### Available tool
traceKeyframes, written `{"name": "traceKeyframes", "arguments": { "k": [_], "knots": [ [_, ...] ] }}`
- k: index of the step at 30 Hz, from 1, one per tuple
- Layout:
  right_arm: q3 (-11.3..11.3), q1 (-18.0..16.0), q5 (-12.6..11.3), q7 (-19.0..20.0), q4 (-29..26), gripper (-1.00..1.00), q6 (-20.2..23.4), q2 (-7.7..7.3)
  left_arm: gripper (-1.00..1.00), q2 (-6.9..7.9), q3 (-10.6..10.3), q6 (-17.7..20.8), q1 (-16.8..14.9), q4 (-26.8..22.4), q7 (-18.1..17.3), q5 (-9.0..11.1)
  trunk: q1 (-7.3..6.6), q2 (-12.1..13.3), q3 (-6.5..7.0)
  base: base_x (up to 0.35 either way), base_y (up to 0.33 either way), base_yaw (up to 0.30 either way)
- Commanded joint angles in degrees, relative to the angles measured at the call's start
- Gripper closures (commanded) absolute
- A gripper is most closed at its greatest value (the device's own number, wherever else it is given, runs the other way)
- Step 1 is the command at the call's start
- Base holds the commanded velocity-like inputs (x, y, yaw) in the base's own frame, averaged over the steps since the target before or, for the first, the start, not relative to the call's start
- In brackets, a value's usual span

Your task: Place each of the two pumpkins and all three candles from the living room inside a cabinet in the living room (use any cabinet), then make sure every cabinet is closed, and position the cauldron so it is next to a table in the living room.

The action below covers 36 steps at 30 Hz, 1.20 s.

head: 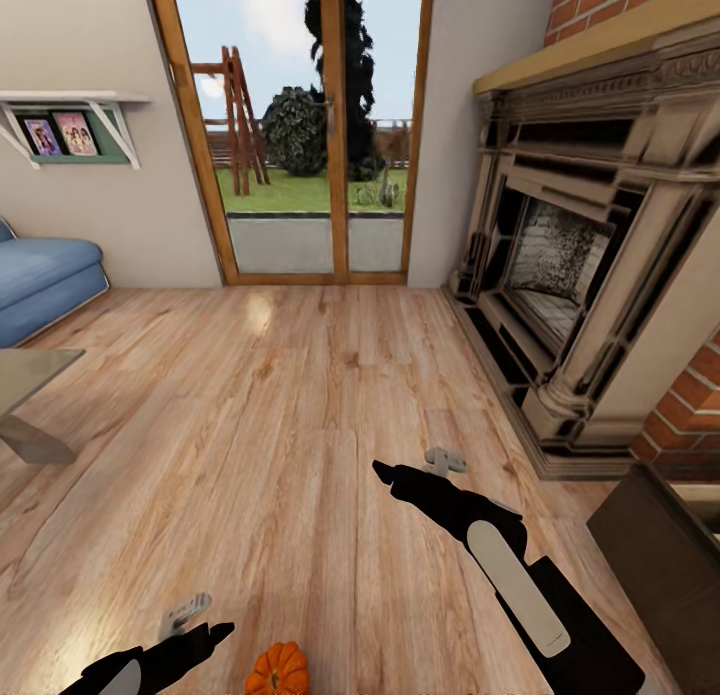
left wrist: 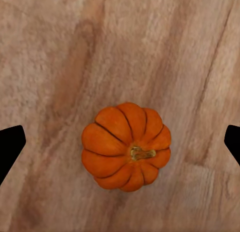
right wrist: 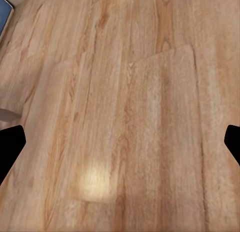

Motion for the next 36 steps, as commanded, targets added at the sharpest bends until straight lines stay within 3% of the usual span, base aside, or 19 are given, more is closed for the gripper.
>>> {"name": "traceKeyframes", "arguments": {
  "k": [1,25,31,36],
  "knots": [
    [0.1,-0.1,-0.6,-0.6,-0.1,-1.00,0.0,-0.01,-1.00,0.04,-0.2,0.3,0.0,0.0,-0.1,0.4,0.21,-0.4,-0.23,0.000,0.000,0.000],
    [0.1,-0.1,-0.6,0.6,-0.1,-1.00,0.0,-0.20,-1.00,-0.05,-0.9,0.0,0.0,0.0,-0.1,-0.1,5.48,-10.1,-4.54,0.000,0.000,0.000],
    [0.1,-0.1,-0.6,2.1,-0.1,-1.00,0.0,-0.25,-1.00,-0.04,-0.9,0.0,0.0,0.0,-0.5,-0.1,5.64,-10.1,-5.87,0.000,0.000,0.000],
    [0.1,-0.1,-0.6,2.3,-0.1,-1.00,0.0,-0.25,-1.00,0.07,-1.1,0.0,0.0,0.0,-4.1,-0.3,5.76,-10.2,-6.98,0.000,0.000,0.000]
  ]
}}
